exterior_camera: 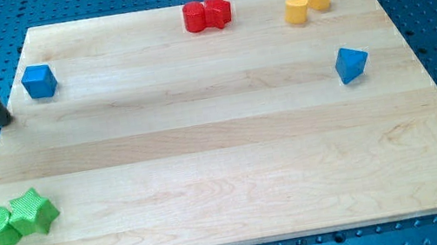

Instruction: Move the cube to the right

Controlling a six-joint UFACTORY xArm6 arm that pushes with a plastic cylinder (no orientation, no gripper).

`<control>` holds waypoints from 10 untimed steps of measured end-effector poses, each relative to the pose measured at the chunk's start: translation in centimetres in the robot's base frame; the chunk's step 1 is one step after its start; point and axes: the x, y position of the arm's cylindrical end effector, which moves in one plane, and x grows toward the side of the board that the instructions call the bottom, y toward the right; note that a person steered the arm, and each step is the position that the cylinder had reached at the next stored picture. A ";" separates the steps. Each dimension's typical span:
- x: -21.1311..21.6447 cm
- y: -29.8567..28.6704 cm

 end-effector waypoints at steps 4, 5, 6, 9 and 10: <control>-8.2 14.9; -10.0 9.8; -8.9 5.3; -5.3 4.2; -5.3 14.0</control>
